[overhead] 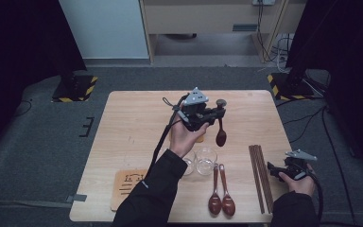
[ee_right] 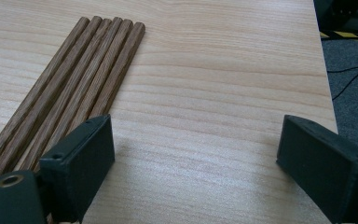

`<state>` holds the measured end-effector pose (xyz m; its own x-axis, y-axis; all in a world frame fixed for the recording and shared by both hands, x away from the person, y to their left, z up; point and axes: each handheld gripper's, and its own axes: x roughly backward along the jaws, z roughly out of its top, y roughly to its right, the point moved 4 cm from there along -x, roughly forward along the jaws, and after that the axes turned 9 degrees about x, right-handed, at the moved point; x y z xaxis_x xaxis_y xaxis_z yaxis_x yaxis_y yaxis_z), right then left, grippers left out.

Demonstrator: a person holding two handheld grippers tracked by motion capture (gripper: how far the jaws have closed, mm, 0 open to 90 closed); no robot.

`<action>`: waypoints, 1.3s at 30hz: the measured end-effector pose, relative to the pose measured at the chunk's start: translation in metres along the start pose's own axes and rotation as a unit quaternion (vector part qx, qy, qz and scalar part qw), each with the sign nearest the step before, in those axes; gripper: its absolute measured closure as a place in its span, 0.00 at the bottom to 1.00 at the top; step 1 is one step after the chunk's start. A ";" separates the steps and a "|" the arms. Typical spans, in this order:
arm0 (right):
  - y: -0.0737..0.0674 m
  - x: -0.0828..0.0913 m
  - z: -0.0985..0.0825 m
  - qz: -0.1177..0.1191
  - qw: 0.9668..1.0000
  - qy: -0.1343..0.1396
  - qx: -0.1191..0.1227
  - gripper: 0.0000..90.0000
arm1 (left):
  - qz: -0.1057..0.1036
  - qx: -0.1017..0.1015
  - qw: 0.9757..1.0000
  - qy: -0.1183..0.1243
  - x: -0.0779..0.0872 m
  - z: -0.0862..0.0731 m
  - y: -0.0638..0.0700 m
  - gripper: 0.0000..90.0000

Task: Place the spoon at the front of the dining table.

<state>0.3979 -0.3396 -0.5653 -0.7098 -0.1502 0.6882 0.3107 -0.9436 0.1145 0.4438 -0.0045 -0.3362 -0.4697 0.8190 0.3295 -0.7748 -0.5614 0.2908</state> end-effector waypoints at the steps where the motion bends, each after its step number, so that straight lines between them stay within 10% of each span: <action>1: 0.000 0.000 0.000 -0.001 1.000 0.000 -0.002 0.11 | 0.001 0.002 1.000 0.003 0.001 0.001 -0.002 0.94; 39: 0.000 -0.003 0.000 -0.001 1.000 -0.011 -0.005 0.02 | 0.053 0.028 0.998 0.015 0.017 0.008 -0.054 0.94</action>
<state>0.4003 -0.3392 -0.5669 -0.6965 -0.1412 0.7035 0.3020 -0.9470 0.1090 0.4809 0.0387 -0.3396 -0.5607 0.7575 0.3344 -0.6956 -0.6500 0.3059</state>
